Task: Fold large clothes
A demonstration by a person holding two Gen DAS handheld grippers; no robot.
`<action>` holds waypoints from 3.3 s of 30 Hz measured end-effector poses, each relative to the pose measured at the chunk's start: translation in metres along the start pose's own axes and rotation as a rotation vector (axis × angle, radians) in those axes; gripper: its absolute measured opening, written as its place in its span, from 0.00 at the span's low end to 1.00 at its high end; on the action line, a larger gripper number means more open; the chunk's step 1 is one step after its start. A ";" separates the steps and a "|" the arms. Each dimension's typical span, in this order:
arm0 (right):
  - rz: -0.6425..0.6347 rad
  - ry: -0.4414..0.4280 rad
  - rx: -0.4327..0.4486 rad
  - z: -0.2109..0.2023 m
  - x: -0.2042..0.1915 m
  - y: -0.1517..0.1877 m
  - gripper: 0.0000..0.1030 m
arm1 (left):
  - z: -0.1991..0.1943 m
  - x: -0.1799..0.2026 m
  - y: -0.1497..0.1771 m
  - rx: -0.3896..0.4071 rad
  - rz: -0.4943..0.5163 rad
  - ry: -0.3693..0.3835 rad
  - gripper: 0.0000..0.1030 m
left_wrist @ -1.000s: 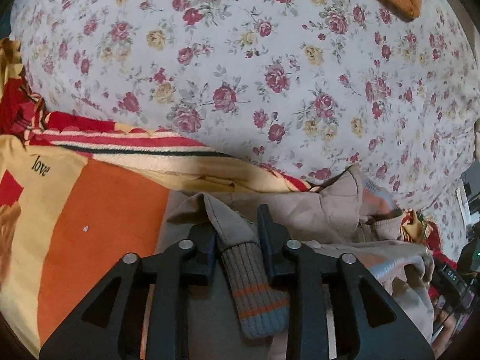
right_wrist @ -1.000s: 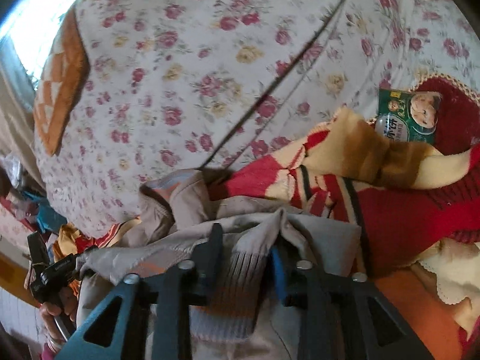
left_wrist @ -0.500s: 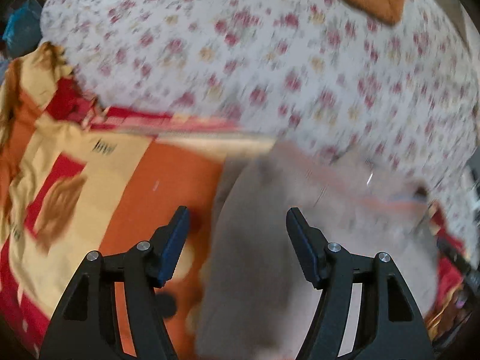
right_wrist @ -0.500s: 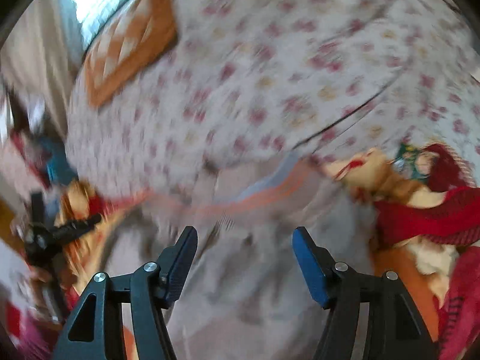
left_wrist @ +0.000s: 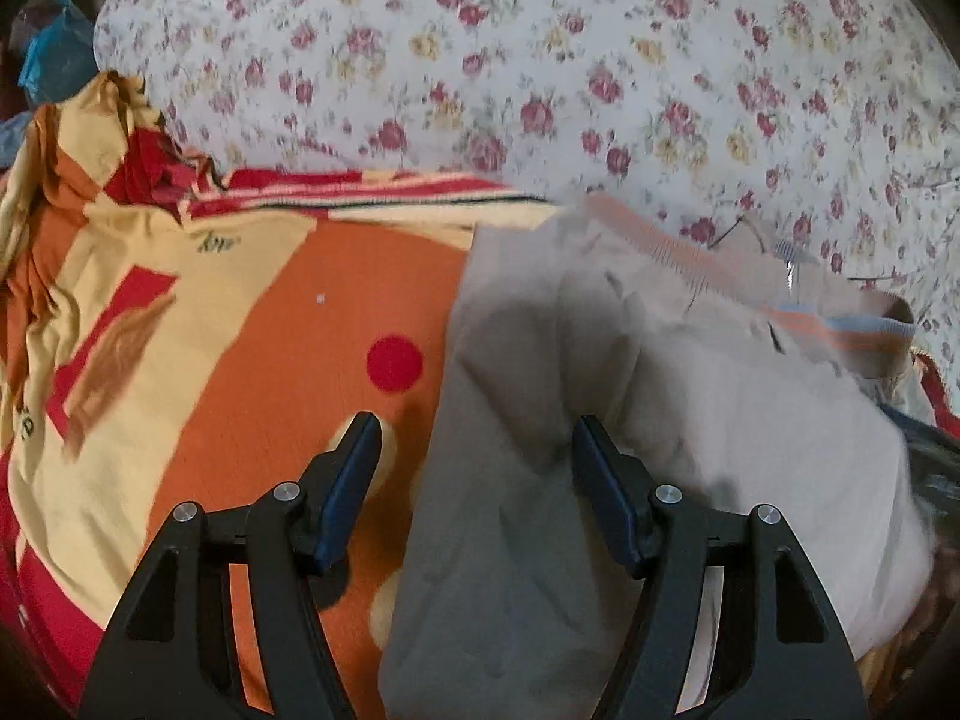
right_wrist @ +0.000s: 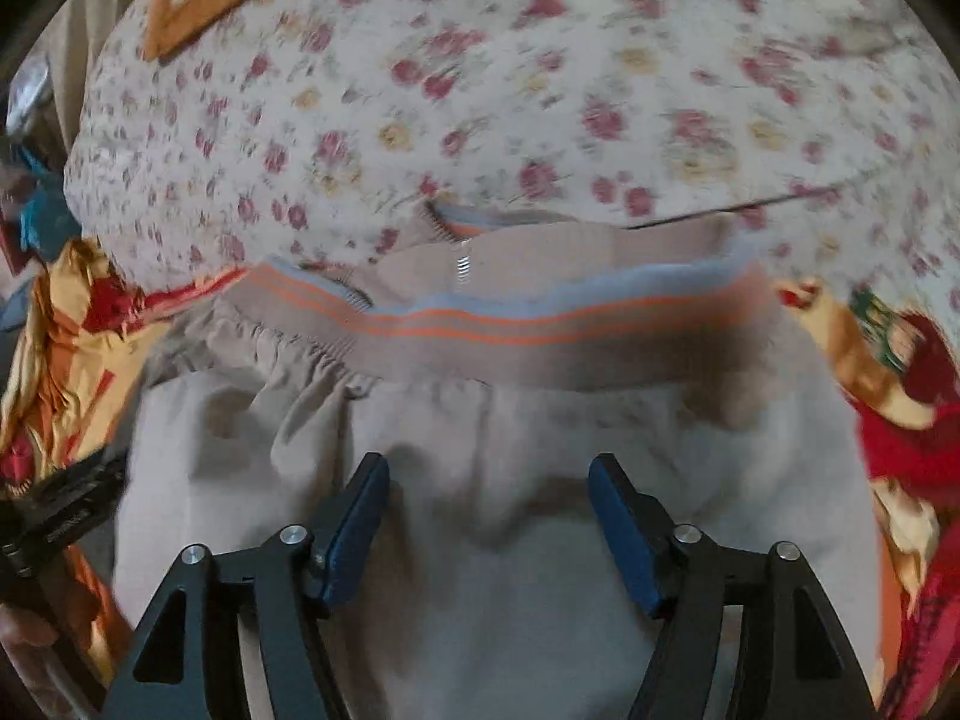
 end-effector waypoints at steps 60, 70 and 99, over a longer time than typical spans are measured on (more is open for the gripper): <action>-0.008 -0.014 0.141 -0.099 0.007 0.079 0.68 | -0.038 -0.025 0.040 -0.024 0.028 -0.014 0.75; -0.193 0.158 0.081 -0.048 -0.027 0.107 0.68 | -0.020 -0.017 0.042 -0.016 0.090 -0.036 0.75; -0.028 0.081 0.085 -0.014 -0.030 0.068 0.74 | -0.001 0.006 0.042 -0.034 0.108 0.010 0.75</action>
Point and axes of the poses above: each gripper's, at about its wrist camera, not at the fingertips, and z roughly the way its jaws point, x to its right, y to its underside, the point moved 4 cm from there along z, roughly the way its jaws point, and after that the axes turned 8 degrees about -z, right-handed, at the moved point
